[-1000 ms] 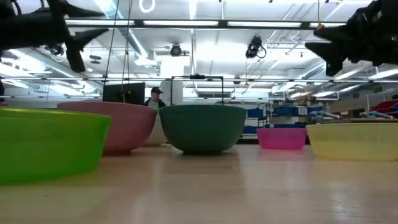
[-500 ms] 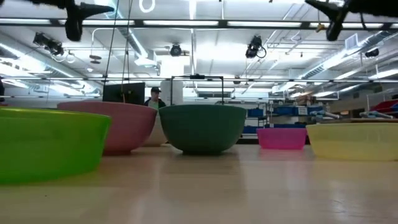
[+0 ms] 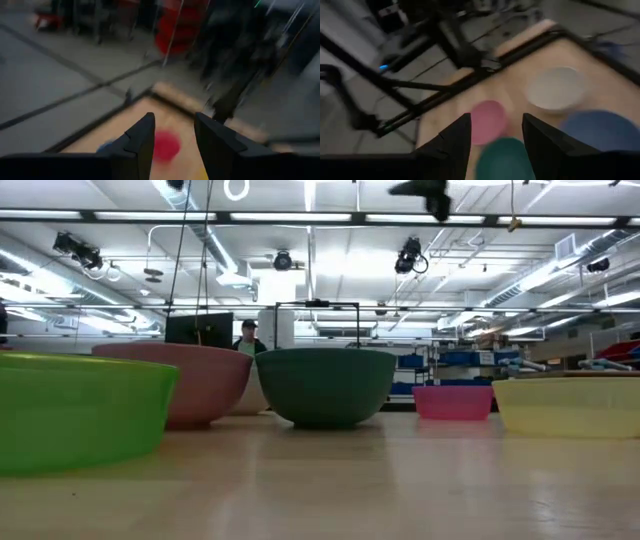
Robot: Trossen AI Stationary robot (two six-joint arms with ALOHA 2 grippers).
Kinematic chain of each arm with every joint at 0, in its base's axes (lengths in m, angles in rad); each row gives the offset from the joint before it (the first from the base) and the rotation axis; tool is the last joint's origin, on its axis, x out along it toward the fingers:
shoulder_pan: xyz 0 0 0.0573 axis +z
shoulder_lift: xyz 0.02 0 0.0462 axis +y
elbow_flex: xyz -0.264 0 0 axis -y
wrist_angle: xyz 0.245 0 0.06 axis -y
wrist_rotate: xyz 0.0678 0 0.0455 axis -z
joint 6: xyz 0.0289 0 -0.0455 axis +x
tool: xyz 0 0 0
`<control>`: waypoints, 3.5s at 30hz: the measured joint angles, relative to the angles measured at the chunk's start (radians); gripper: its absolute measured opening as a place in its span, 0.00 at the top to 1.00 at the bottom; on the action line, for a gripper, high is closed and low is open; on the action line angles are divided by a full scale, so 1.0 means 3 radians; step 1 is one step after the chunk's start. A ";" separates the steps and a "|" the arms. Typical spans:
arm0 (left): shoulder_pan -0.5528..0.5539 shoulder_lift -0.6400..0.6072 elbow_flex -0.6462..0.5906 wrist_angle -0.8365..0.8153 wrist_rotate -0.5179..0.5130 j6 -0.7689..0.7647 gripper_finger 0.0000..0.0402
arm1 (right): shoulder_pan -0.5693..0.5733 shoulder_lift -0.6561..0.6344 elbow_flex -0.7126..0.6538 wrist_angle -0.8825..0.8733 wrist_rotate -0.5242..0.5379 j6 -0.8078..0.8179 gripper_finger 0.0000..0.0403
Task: Nest bowls inside each other
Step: Stack the dark green bowl on top of the blue bowl
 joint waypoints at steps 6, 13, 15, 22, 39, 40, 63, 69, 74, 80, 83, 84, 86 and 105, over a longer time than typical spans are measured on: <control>0.0000 0.0148 0.0001 0.0414 0.0195 0.0309 0.63 | -0.0004 0.0449 0.0238 0.0615 -0.0844 0.0238 0.58; 0.0000 0.0169 0.0001 0.0714 0.0204 0.0009 0.63 | 0.0005 0.0744 0.0245 0.1691 -0.0891 0.1032 0.58; 0.0000 0.0173 0.0000 0.0870 0.0208 -0.0022 0.63 | 0.0005 0.0816 0.0245 0.1932 -0.0872 0.1188 0.58; -0.0004 0.0173 0.0000 0.1317 0.0845 0.0335 0.63 | -0.0003 0.1027 0.0245 0.2361 -0.0731 0.1571 0.58; 0.0132 0.0192 0.0082 -0.1166 0.0003 -0.1459 0.63 | 0.0184 0.0998 0.0249 0.0949 0.0349 0.0503 0.59; 0.0137 0.0198 0.0082 -0.1356 0.0074 -0.1514 0.63 | 0.0193 0.0966 0.0250 0.0655 0.0493 0.0466 0.59; 0.0155 0.0215 0.0087 -0.1334 0.0226 -0.1508 0.63 | 0.0579 0.1889 0.0243 -0.1064 0.0348 0.0784 0.58; 0.0155 0.0216 0.0087 -0.1335 0.0227 -0.1515 0.63 | 0.0621 0.2101 0.0243 -0.0908 0.0332 0.0780 0.58; 0.0155 0.0215 0.0087 -0.1338 0.0227 -0.1515 0.63 | 0.0615 0.2235 0.0243 -0.0801 0.0374 0.0754 0.58; 0.0155 0.0215 0.0087 -0.1340 0.0229 -0.1516 0.63 | 0.0610 0.2427 0.0243 -0.0699 0.0370 0.0752 0.59; 0.0154 0.0215 0.0087 -0.1336 0.0228 -0.1515 0.63 | 0.0598 0.2521 0.0243 -0.0711 0.0358 0.0752 0.63; 0.0154 0.0215 0.0087 -0.1333 0.0229 -0.1515 0.63 | 0.0592 0.2535 0.0243 -0.0715 0.0337 0.0751 0.67; 0.0154 0.0215 0.0087 -0.1334 0.0229 -0.1514 0.63 | 0.0584 0.2547 0.0243 -0.0723 0.0279 0.0718 0.78; 0.0154 0.0215 0.0087 -0.1210 0.0053 -0.1479 0.63 | 0.0001 0.1642 0.0965 -0.1487 0.1041 0.0108 1.00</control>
